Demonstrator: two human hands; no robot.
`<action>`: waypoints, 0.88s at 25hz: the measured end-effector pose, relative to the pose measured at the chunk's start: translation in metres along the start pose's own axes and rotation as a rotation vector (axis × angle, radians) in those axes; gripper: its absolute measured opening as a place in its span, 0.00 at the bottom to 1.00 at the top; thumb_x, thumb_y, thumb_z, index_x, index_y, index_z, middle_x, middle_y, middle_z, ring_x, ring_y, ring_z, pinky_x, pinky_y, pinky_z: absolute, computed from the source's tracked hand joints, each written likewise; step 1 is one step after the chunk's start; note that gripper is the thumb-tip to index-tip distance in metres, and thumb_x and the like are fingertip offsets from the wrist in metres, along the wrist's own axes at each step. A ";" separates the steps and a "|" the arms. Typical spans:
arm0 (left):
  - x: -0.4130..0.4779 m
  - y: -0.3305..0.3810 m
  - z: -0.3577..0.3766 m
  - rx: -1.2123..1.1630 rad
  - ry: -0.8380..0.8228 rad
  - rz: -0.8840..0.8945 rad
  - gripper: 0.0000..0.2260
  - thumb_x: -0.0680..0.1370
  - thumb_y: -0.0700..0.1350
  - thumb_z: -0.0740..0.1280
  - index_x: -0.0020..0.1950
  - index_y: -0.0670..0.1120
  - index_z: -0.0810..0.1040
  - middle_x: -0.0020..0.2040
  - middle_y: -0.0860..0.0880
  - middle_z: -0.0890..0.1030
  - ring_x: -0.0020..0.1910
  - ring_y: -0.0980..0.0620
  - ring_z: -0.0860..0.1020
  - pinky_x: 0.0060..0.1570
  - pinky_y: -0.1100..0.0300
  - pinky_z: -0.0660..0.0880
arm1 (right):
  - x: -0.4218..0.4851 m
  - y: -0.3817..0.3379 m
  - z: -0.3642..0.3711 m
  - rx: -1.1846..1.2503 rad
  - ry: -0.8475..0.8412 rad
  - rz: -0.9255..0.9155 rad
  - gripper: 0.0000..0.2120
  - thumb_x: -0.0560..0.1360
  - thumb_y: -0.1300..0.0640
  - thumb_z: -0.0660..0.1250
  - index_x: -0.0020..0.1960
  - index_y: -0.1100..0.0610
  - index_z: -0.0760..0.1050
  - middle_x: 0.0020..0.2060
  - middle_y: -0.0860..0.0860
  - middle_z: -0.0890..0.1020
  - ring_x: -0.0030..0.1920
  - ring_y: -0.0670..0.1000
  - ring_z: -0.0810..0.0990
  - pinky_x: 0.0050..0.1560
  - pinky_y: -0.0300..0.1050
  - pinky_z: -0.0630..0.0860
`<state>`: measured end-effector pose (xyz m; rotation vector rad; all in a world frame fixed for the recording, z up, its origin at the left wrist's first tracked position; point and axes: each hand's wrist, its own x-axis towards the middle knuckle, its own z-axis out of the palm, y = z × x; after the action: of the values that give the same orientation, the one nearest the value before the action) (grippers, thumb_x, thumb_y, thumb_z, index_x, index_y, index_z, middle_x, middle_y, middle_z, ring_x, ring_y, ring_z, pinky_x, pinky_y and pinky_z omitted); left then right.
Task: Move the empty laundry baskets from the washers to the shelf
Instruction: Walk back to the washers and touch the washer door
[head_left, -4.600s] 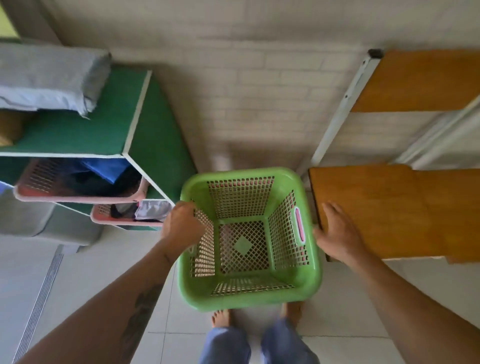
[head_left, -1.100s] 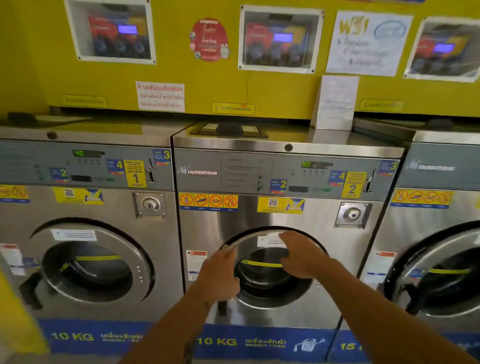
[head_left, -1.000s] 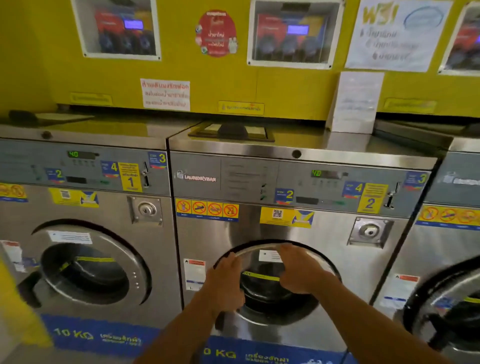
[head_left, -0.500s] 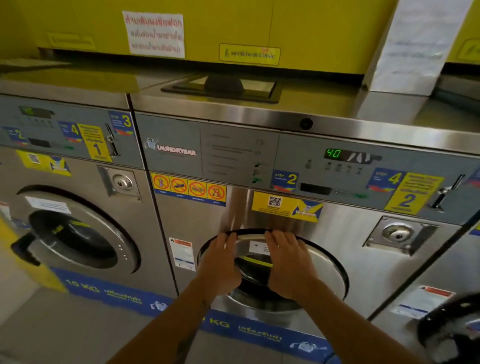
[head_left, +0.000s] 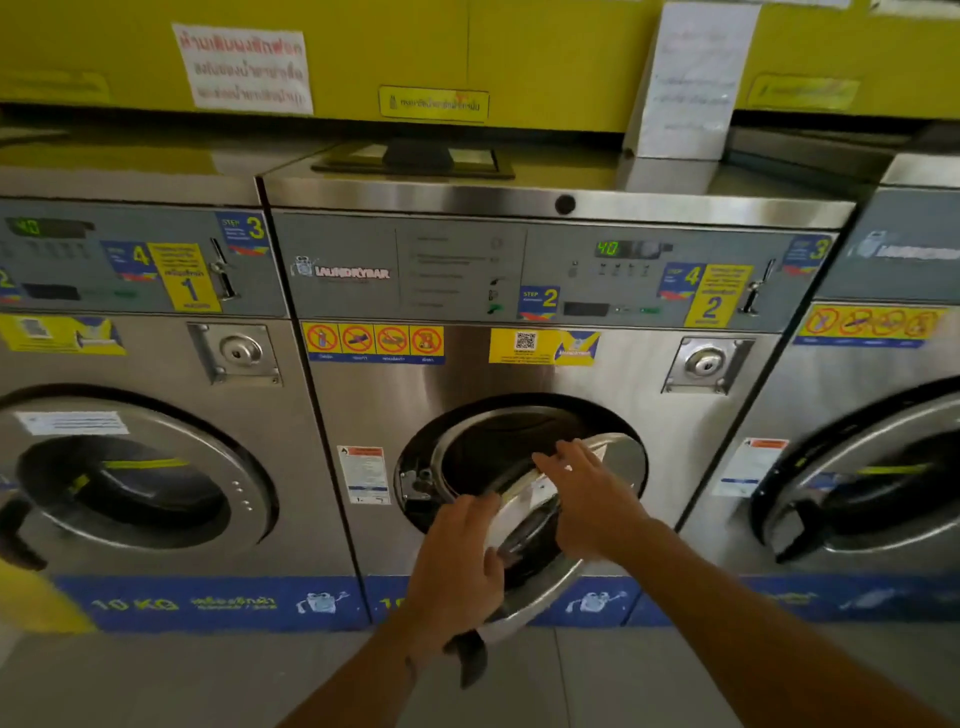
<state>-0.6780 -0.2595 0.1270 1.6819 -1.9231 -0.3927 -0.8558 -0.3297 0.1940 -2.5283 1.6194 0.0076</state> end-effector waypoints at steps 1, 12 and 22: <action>-0.008 0.004 0.000 -0.039 -0.023 0.055 0.23 0.78 0.48 0.61 0.73 0.54 0.64 0.69 0.55 0.68 0.66 0.57 0.67 0.68 0.67 0.62 | -0.016 0.002 0.002 0.026 0.014 0.018 0.43 0.71 0.54 0.71 0.79 0.49 0.51 0.79 0.52 0.49 0.79 0.57 0.47 0.74 0.55 0.60; 0.045 0.131 0.021 -0.083 -0.172 0.372 0.24 0.75 0.38 0.58 0.71 0.49 0.70 0.71 0.53 0.69 0.68 0.53 0.70 0.70 0.58 0.66 | -0.156 0.086 0.013 0.208 0.193 0.212 0.38 0.75 0.49 0.65 0.78 0.46 0.48 0.78 0.48 0.56 0.74 0.54 0.62 0.71 0.55 0.68; 0.098 0.276 0.125 0.307 -0.433 0.343 0.36 0.74 0.38 0.64 0.79 0.52 0.53 0.80 0.52 0.51 0.78 0.49 0.53 0.75 0.52 0.55 | -0.211 0.208 0.033 0.175 0.185 0.362 0.50 0.71 0.55 0.69 0.79 0.52 0.37 0.79 0.49 0.42 0.78 0.56 0.46 0.76 0.57 0.51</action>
<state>-0.9812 -0.3243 0.1992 1.4852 -2.6551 -0.3615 -1.1301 -0.2211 0.1546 -2.1314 2.0275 -0.3233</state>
